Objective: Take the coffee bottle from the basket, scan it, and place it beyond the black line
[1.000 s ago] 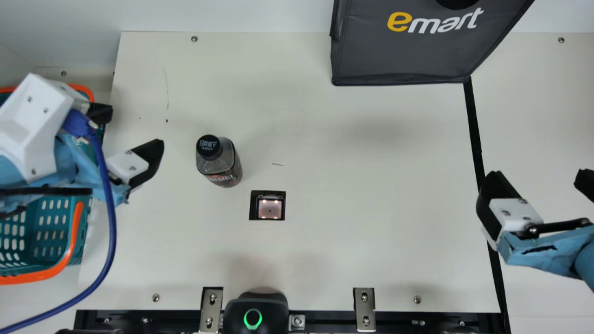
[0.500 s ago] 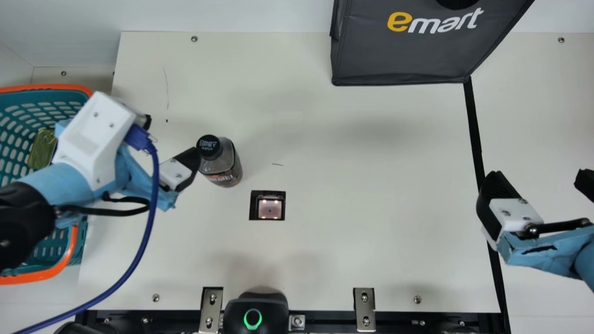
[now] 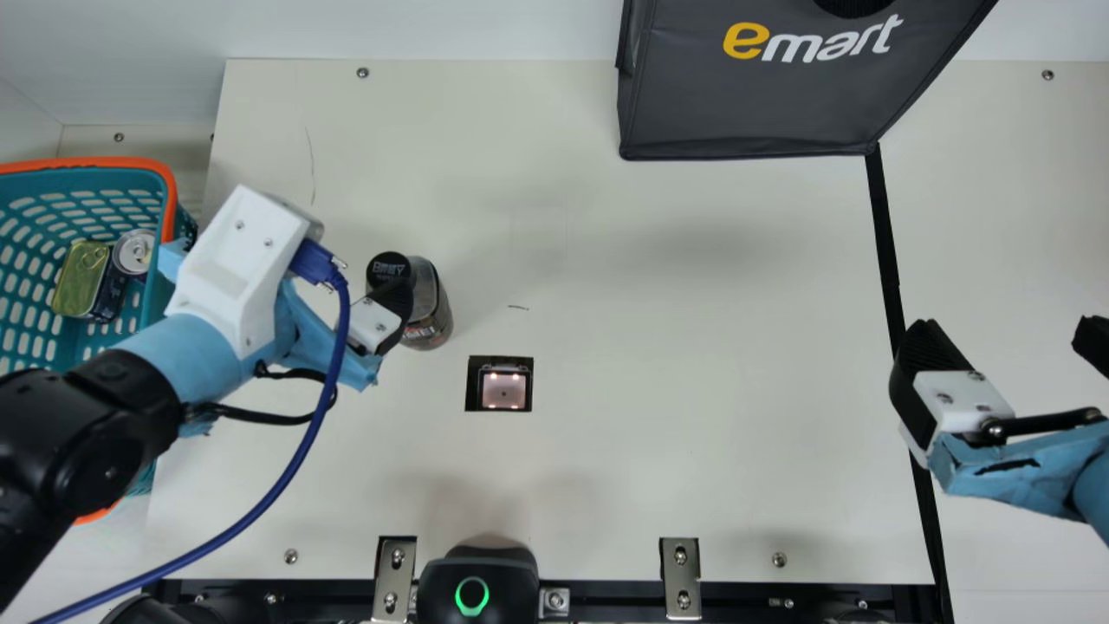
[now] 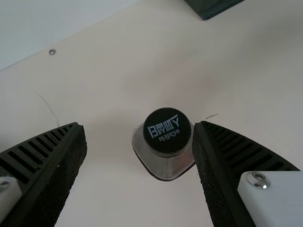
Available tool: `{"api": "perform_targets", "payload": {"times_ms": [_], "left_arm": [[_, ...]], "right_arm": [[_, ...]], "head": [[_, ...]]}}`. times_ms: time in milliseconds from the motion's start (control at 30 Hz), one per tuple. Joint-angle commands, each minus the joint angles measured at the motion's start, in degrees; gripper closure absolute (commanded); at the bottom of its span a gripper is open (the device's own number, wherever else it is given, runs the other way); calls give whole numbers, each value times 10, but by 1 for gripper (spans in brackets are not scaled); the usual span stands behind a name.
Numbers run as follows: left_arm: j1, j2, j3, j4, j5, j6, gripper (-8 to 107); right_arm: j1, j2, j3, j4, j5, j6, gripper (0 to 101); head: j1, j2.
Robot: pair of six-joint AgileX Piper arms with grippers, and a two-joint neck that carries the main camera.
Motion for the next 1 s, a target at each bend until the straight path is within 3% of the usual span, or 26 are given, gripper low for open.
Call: {"api": "perform_targets", "payload": {"times_ms": [0,967], "left_arm": [[-3,0,3,26,-1,-33,9],[-138,40,17,261,2,-364,9]], "right_arm": [[0,0,0,0,0,0,10],[0,0,0,0,0,0,10]], "head": [[-16,0],[-16,0]]}}
